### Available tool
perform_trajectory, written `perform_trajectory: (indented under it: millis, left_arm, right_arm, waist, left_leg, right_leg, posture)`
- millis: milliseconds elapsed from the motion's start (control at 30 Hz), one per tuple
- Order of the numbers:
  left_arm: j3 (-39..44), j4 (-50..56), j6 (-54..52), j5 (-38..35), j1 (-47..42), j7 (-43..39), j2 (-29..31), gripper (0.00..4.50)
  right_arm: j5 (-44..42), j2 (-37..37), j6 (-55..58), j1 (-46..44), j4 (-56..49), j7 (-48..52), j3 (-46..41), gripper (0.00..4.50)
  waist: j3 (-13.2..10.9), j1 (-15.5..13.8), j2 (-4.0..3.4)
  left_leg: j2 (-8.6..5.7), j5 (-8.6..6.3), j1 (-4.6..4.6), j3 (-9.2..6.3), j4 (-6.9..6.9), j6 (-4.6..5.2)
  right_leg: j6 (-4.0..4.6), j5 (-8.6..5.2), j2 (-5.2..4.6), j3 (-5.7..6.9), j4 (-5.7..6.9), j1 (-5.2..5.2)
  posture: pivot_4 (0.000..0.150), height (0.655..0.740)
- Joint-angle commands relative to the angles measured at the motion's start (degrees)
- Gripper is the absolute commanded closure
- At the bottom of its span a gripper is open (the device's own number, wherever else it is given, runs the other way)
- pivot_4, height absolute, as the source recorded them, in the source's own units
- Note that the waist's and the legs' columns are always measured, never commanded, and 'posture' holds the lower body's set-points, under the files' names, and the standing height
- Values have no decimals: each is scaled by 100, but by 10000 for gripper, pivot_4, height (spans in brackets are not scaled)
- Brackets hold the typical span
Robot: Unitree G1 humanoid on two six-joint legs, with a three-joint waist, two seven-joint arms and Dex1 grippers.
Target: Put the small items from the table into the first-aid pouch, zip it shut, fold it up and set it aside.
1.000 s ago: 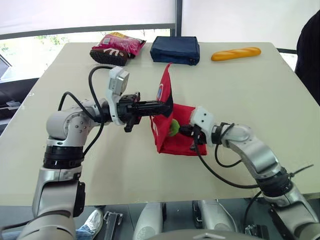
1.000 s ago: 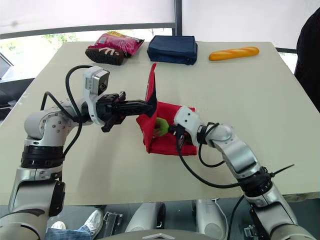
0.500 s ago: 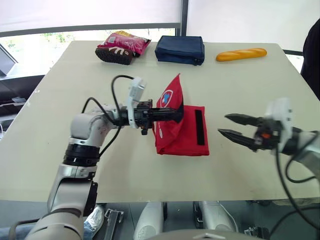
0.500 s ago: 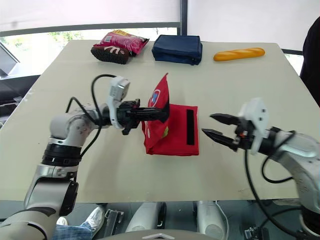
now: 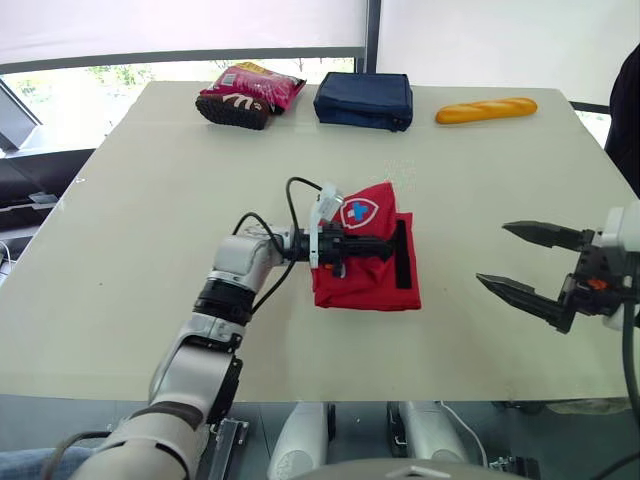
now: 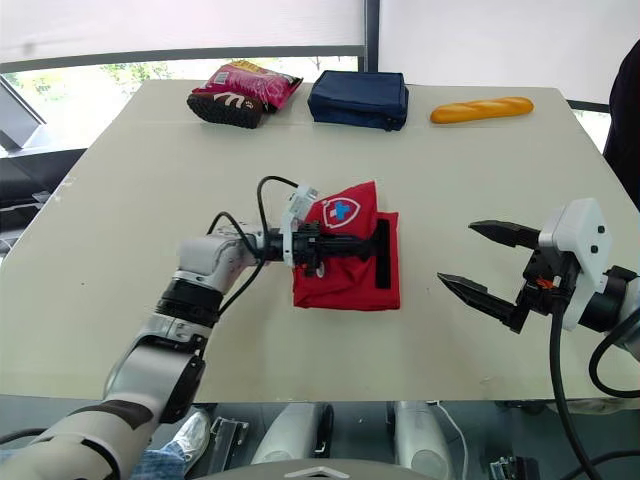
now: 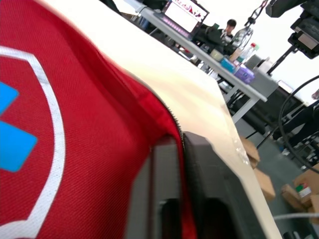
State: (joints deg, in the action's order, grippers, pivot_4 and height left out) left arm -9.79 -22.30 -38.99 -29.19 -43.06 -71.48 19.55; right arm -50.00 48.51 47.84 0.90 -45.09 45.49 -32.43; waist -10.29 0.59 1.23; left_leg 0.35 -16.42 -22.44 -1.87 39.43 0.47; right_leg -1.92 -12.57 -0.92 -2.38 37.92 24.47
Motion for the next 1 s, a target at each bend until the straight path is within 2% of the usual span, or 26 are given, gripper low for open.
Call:
perform_trajectory:
  millis: [33,100,167,300,467,733,1000]
  left_arm:
    - [70,194,-190,-168,-19,-170,-57,20289]
    - [100,356,-309,-253,19,-308,-3,12803]
    - [101,489,-469,-343,53,-422,57,1163]
    - [-162,768,-553,-255,236,-599,190,1163]
    - [-271,685,-451,-48,319,-395,75,1163]
    - [-588,909,-462,13,485,-708,210,1163]
    - [-396,350,-453,49,328,-411,-163,1163]
  right_arm:
    - [-74,113,-191,101,-190,-86,-225,0]
    - [-78,142,-249,177,-199,-103,-244,0]
    - [-57,163,-327,232,-195,-123,-232,0]
    - [-41,162,-454,242,-158,-161,-166,0]
    - [-24,173,-561,227,-108,-187,-67,0]
    - [46,186,-691,257,-59,-212,12,0]
    - [214,183,-822,382,-45,-183,74,0]
  waist:
    - [0,1,0]
    - [0,1,0]
    - [0,4,0]
    - [0,11,0]
    - [1,1,-1]
    - [2,4,-2]
    - [4,-19,-2]
  left_leg:
    - [0,0,0,-1,0,0]
    - [1,0,0,-3,0,0]
    - [1,0,1,-4,0,0]
    - [1,3,3,-1,1,3]
    - [1,3,3,-2,0,4]
    - [1,3,5,-2,0,4]
    - [0,3,30,-3,0,4]
  right_leg:
    - [0,0,0,1,0,0]
    - [0,0,1,3,1,0]
    - [0,0,1,3,3,0]
    - [-2,-1,1,1,4,0]
    - [-2,-1,1,2,2,-1]
    - [-2,-1,1,1,2,-3]
    - [-10,-7,0,4,-4,-33]
  posture:
    - [1500,7400]
    - [1500,7400]
    - [1500,7400]
    - [1500,7400]
    - [1500,7400]
    - [1500,7400]
    - [1500,7400]
